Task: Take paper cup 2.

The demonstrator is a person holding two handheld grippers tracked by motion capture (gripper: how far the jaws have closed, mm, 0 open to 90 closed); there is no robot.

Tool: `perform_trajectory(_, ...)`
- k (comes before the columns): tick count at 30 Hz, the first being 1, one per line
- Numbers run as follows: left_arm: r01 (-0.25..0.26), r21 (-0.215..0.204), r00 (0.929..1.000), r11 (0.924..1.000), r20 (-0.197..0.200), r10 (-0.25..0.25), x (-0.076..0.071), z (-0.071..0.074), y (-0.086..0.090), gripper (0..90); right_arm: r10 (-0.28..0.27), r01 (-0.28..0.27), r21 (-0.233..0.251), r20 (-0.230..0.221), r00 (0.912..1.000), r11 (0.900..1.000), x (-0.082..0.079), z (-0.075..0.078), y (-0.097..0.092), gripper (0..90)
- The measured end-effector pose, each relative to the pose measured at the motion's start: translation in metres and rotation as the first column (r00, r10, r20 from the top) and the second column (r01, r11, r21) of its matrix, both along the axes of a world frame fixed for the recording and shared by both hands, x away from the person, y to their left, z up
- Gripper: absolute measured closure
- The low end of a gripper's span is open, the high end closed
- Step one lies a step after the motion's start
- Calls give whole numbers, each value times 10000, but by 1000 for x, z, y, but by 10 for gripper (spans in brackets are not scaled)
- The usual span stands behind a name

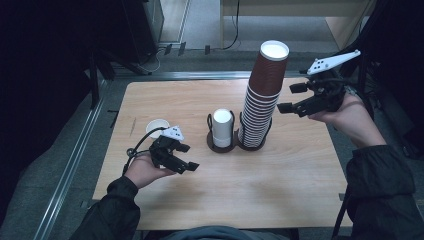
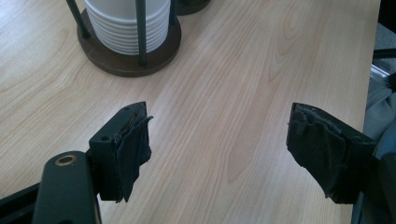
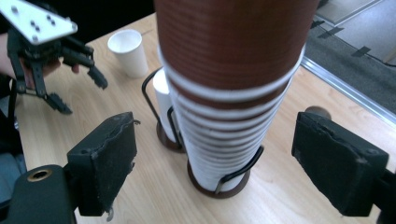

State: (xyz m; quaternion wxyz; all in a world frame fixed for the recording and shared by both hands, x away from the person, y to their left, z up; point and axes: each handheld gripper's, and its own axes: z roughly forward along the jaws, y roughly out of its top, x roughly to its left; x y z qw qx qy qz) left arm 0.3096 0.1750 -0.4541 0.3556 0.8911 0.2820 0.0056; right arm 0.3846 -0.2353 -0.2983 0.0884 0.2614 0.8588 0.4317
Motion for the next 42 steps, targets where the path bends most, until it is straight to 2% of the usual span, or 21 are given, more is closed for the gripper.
perform_trajectory(3, 108, 240, 9999, 9997, -40, -107, -1, -3, -2, 213, 5, -6, 20, 139, 9999, 10000, 5, 9, 4, 138)
perform_trajectory(7, 362, 454, 9993, 9983, 9, -363, -2, -5, -6, 212, 93, -103, 366, 273, 9996, 9993, 13, 21, 8, 132)
perform_trajectory(16, 513, 257, 9985, 9984, -192, -508, -2, -6, -6, 212, 79, -94, 323, 478, 9988, 9994, 26, 36, 29, 132)
perform_trajectory(25, 671, 190, 9974, 9976, -262, -666, -3, -7, -6, 212, -37, 12, 461, 540, 9985, 9989, 34, 40, 43, 133)
perform_trajectory(31, 736, 338, 9970, 9967, -252, -728, -3, -8, -7, 212, 17, -51, 679, 507, 9987, 9977, 37, 38, 44, 138)
perform_trajectory(34, 722, 355, 9972, 9968, -244, -714, -3, -8, -7, 212, 84, -127, 652, 660, 9978, 9978, 37, 38, 43, 147)
perform_trajectory(42, 723, 410, 9972, 9965, -239, -714, -3, -8, -7, 212, 97, -148, 691, 727, 9973, 9975, 36, 41, 42, 156)
